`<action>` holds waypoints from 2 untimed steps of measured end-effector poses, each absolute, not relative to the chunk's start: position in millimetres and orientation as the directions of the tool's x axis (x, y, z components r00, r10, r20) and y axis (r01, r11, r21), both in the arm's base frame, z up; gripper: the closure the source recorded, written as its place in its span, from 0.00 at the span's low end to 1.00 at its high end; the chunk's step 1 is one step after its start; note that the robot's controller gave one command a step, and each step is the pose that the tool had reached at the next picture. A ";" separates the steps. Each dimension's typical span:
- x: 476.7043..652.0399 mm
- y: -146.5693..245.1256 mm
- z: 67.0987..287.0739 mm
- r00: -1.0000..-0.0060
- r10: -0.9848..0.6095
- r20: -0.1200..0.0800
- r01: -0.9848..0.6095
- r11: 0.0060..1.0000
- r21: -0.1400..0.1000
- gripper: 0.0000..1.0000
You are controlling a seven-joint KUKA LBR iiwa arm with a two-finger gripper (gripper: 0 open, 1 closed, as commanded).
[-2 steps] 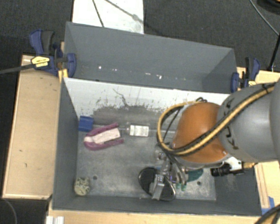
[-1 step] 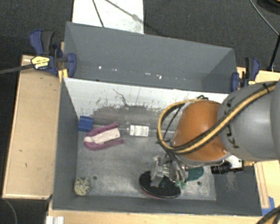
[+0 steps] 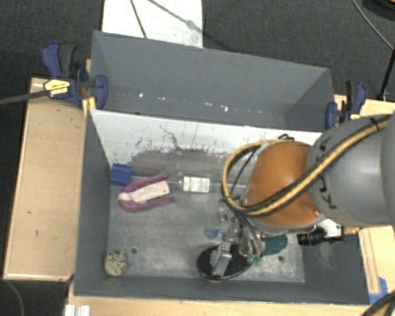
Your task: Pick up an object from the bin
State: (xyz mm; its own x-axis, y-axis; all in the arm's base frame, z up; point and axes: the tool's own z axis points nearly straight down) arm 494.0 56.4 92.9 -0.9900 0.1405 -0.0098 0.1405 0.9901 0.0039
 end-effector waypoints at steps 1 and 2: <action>487.6 60.9 73.6 -0.973 -0.232 -0.006 -0.232 0.973 0.003 0.00; 488.0 62.2 75.7 -0.974 -0.226 -0.006 -0.226 0.974 0.005 1.00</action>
Offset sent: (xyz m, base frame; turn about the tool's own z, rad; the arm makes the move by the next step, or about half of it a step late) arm -0.0090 0.0020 -0.0229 -0.3739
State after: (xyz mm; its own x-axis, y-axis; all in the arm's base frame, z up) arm 488.0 62.2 75.7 -0.9741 -0.2260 -0.0063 -0.2260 0.9741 0.0046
